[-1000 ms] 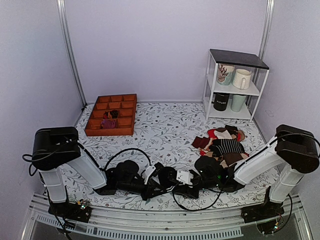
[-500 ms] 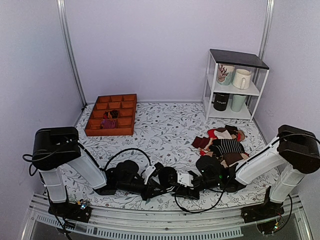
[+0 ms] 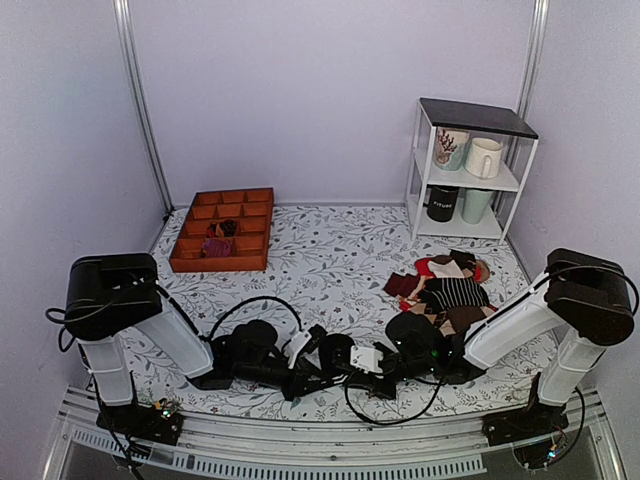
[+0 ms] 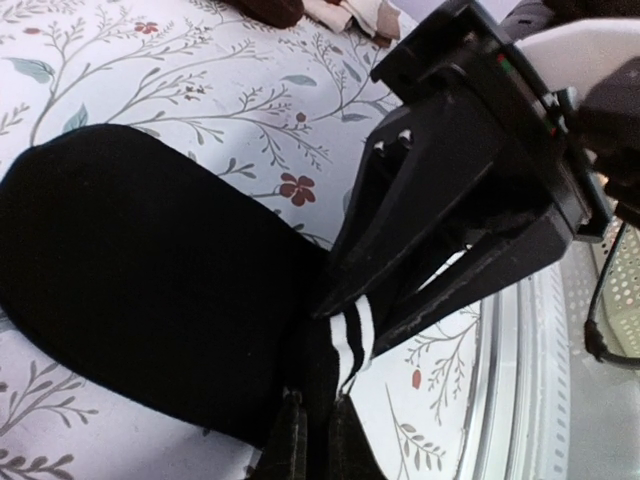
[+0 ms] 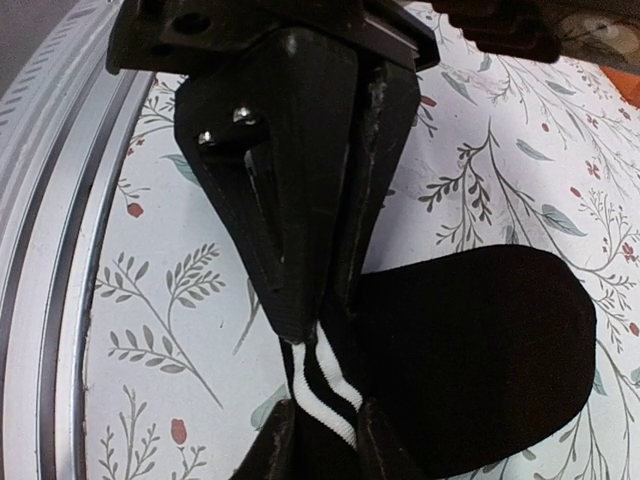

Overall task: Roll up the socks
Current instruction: Roll the sock at the center of the board.

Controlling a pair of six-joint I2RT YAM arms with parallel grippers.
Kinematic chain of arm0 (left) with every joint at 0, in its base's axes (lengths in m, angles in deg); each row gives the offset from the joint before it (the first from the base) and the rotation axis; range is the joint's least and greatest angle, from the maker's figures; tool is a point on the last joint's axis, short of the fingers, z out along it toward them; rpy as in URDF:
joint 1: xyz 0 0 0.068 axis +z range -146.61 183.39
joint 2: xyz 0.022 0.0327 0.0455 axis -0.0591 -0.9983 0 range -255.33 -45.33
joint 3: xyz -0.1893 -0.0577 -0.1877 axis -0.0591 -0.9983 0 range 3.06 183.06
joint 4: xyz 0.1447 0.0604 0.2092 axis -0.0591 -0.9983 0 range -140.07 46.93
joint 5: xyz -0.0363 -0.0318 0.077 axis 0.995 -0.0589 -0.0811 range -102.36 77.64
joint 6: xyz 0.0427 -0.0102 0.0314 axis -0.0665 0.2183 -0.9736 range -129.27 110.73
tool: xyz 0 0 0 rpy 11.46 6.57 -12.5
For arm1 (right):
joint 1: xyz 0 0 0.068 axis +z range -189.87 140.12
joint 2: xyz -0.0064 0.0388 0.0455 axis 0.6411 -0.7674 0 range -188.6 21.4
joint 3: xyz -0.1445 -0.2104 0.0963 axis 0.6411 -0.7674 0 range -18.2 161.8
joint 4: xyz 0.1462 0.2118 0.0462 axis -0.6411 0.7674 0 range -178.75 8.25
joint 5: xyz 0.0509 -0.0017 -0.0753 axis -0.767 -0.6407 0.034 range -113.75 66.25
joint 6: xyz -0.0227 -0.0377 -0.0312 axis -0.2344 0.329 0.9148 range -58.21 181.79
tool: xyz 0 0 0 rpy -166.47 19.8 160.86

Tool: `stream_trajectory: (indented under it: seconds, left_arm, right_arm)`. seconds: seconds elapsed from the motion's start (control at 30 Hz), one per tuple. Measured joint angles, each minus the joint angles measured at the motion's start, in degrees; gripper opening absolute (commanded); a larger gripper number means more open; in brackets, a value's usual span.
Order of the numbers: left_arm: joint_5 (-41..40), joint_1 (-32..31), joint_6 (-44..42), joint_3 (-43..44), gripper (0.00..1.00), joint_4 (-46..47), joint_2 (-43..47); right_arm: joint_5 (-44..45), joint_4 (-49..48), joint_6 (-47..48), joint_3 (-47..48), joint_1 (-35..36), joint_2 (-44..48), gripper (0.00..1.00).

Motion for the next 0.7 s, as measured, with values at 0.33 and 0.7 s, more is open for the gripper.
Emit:
stream_trajectory:
  seconds: [0.33,0.7]
  left_arm:
    - [-4.1,-0.2,-1.1,-0.9,0.34,-4.2,4.9]
    - [-28.2,-2.3,-13.1,-15.6,0.99,-8.9,28.5]
  right_arm:
    - [-3.5,2.0,-9.1,2.4,-1.4,-1.8,0.15]
    - [-12.2,-0.8,-24.3,3.4,-5.0,-5.5,0.15]
